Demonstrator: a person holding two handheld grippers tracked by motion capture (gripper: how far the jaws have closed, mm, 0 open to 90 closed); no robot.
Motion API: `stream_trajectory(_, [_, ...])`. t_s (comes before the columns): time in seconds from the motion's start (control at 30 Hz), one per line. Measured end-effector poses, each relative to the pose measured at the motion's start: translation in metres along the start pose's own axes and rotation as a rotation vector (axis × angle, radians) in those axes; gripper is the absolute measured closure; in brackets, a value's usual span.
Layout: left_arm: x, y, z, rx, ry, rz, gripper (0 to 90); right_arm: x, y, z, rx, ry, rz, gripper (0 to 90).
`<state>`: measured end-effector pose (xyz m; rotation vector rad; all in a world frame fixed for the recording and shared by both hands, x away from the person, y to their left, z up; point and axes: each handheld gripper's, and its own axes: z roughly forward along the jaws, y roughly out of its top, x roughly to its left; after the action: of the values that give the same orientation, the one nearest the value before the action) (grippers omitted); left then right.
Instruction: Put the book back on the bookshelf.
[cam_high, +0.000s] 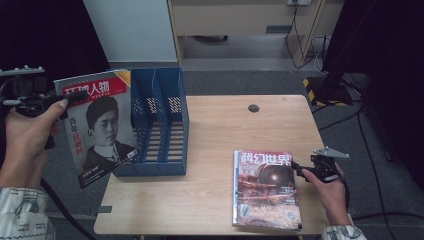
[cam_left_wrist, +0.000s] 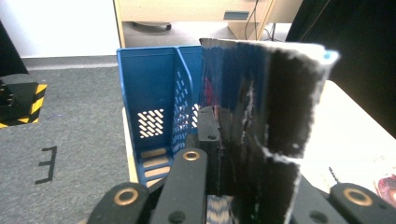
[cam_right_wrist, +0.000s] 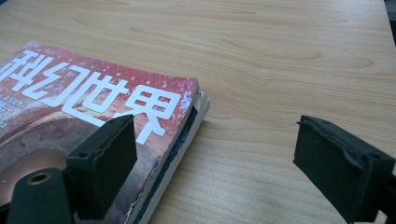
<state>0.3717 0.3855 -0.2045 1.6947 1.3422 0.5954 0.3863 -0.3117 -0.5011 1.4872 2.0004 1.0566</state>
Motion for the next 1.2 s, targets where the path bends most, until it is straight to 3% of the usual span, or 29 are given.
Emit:
stream_trajectory(0.33, [0.012,-0.001,-0.007,-0.008,0.031,-0.017,86.4,0.001,0.0,0.001,0.003,0.001,-0.001,13.1])
stream_trajectory(0.67, [0.026,0.0,0.013,0.008,0.059,-0.018,86.4,0.002,-0.002,0.001,0.005,0.003,-0.006,13.1])
stream_trajectory(1.2, [0.037,0.004,0.039,-0.015,0.103,-0.027,86.4,0.002,-0.002,0.0,0.001,0.001,0.006,13.0])
